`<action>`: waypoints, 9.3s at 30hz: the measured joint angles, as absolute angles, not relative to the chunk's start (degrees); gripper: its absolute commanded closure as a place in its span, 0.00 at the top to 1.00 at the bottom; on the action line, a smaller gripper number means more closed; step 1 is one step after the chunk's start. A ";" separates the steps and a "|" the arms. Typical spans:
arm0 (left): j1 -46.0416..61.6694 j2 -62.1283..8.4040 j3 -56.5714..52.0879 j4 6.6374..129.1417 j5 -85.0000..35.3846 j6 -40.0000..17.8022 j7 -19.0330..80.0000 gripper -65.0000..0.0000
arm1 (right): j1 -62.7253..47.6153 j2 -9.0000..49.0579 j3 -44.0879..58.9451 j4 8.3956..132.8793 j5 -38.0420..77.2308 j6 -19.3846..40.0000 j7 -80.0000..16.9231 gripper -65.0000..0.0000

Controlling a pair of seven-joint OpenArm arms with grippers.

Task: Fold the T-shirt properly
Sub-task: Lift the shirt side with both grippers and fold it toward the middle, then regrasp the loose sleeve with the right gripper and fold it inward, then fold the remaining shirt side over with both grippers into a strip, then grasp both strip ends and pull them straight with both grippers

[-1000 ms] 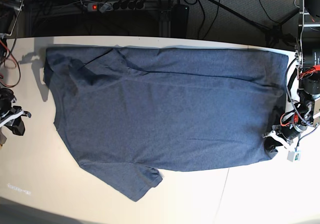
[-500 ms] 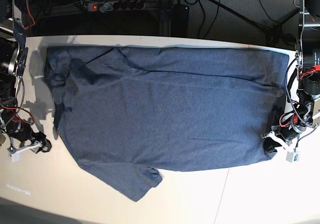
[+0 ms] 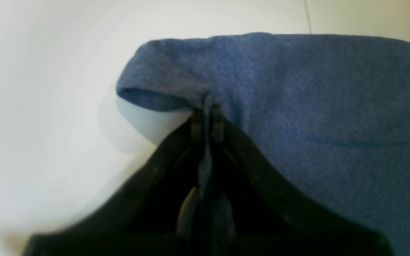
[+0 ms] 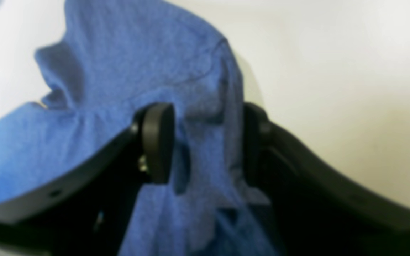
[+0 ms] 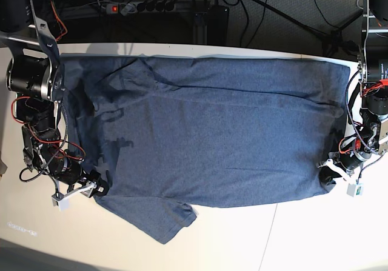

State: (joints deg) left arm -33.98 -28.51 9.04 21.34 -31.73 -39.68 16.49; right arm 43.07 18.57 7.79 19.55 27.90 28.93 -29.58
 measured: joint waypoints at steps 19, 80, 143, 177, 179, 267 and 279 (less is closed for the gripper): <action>-34.00 -28.51 9.04 21.37 -30.83 -39.68 16.43 0.00 | 43.51 17.56 7.79 19.55 16.67 28.93 -24.84 0.47; -25.69 -37.19 9.37 35.24 -42.46 -40.16 29.34 0.00 | 17.67 32.64 -1.69 63.81 30.35 29.87 -32.97 0.00; -5.41 -38.57 -4.84 61.82 -47.46 -40.05 38.13 0.00 | 37.91 14.26 8.51 34.61 27.35 29.87 -39.20 0.67; -5.54 -39.03 -4.84 62.83 -48.05 -40.07 37.54 0.00 | 36.88 13.15 -13.96 45.93 21.71 29.85 -42.83 0.00; -5.58 -39.77 -4.84 64.36 -48.12 -40.07 37.47 0.00 | 35.18 15.81 -14.00 51.62 25.06 29.85 -43.86 0.00; 17.76 -38.09 -17.76 94.61 -48.51 -39.92 44.75 0.00 | -3.33 24.99 10.68 90.91 22.09 29.85 -40.97 0.00; 19.05 -38.02 -17.80 94.61 -48.66 -39.92 45.17 0.09 | -4.29 25.65 19.29 89.52 35.79 29.87 -42.13 0.00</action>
